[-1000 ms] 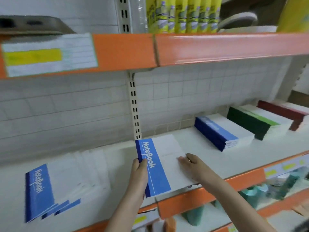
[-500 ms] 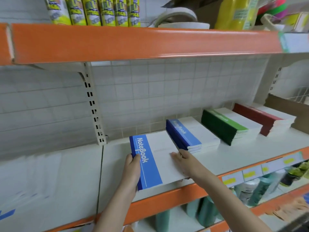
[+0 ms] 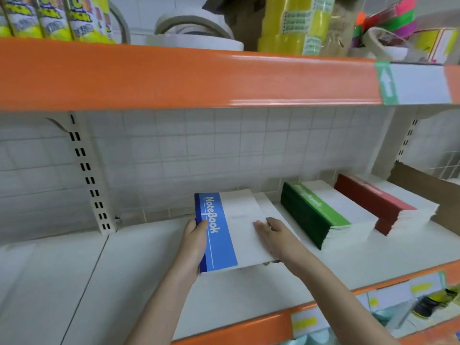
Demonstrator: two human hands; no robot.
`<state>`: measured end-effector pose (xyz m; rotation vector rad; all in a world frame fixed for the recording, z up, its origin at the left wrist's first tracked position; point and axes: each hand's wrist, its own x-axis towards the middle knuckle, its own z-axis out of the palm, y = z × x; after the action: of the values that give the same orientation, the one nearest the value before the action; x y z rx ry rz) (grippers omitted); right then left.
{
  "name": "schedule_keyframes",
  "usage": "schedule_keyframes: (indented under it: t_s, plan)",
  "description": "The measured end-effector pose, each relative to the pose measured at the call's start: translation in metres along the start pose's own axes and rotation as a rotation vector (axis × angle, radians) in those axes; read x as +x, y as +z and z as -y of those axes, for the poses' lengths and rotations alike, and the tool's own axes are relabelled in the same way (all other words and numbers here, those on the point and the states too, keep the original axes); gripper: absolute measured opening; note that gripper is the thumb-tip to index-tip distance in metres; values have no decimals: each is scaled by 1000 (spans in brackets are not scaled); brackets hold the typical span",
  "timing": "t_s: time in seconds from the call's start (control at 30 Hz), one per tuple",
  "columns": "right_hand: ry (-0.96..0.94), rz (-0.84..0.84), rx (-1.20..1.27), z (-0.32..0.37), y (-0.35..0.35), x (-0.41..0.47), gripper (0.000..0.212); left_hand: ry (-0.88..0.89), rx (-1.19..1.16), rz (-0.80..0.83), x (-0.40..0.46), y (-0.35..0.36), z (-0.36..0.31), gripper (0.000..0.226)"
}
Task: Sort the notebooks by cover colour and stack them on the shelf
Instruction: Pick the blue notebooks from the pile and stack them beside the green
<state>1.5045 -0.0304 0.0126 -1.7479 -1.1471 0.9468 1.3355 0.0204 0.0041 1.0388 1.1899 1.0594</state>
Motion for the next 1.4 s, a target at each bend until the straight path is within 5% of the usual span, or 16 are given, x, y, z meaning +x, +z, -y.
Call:
schedule_keyframes:
  t_s: [0.27,0.6,1.03,1.17,1.4]
  plan:
    - [10,4,137,-5,-40,40,28,51,106,-1,31,42,-7,24]
    - [-146,-205,-479,-13,-62,76,27,187,321,-68,46,63,-2,22]
    - [-229,-223,-645,-40,-55,79,38,321,811,-293,47,78,16,16]
    - [-223,-99,-526,-46,-55,87,38,242,634,-270,48,76,20,8]
    - [30,115,136,-34,-56,102,54,-167,-64,-98,45,80,16,24]
